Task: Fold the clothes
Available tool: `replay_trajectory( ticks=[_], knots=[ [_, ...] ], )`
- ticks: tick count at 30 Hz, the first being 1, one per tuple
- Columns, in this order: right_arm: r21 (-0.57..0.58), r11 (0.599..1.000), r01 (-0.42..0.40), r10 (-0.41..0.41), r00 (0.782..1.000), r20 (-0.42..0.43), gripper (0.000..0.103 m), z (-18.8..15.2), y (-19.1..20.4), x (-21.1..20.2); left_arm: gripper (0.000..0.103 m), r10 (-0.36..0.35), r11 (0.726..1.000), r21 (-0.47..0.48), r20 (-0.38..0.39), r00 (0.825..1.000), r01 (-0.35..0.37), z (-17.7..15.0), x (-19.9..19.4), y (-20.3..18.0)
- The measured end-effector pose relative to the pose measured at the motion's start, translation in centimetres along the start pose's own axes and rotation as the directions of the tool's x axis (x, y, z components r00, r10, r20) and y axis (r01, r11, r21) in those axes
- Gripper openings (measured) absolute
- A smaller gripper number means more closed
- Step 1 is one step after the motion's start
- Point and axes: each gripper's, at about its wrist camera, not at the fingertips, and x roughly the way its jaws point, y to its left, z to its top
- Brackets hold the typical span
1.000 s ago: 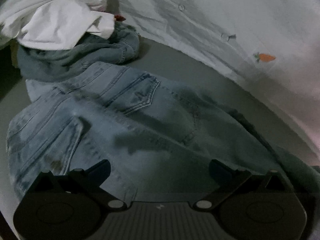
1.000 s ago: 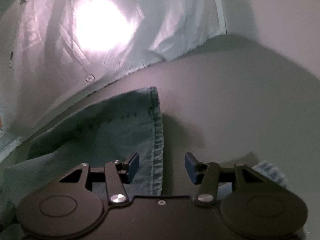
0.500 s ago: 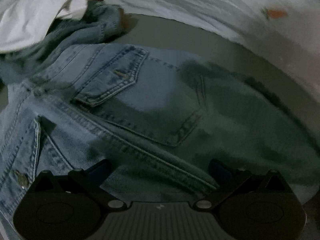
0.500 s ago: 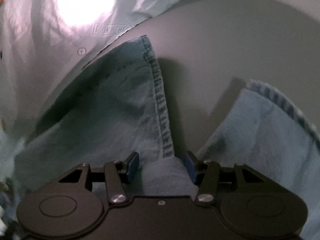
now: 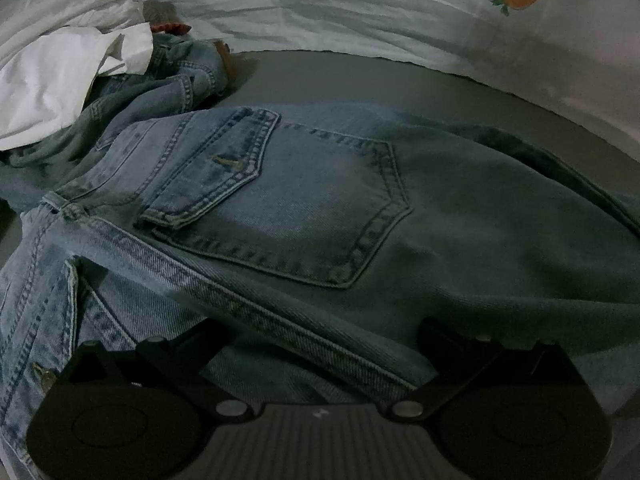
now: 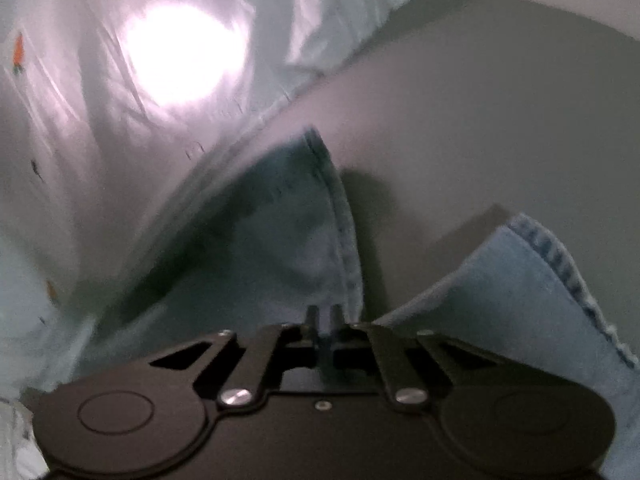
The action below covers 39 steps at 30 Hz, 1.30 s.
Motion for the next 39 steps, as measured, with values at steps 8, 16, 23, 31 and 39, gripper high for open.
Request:
replay_trajectory(
  ticks=[8,16,23,31,39],
  knots=[
    [0.056,0.998,-0.023,0.023,1.0,-0.014,0.008,3.1,0.7,0.8,0.103,0.001,1.0,-0.02,-0.041,0.999,-0.002,0.9,0.5,0.0],
    [0.107,0.986,0.124,-0.111,0.987,-0.12,0.018,-1.7,-2.0,3.0,0.103,-0.001,1.0,-0.026,-0.022,1.0,0.001,0.6,0.5,0.0],
    [-0.015,0.987,0.159,-0.159,0.974,-0.164,0.021,-4.1,-2.5,-0.2,0.103,0.005,0.999,-0.031,-0.002,1.0,-0.005,0.4,0.4,-0.1],
    [-0.246,0.933,0.262,-0.307,0.937,-0.165,0.017,-5.0,0.6,-0.8,0.103,0.008,0.999,-0.033,0.033,0.999,-0.007,-0.2,0.2,-0.1],
    [-0.025,0.999,-0.026,0.024,0.998,-0.061,0.031,-5.6,4.3,-0.1,0.103,0.01,0.999,-0.037,0.042,0.999,-0.009,-0.3,0.2,-0.2]
  ],
)
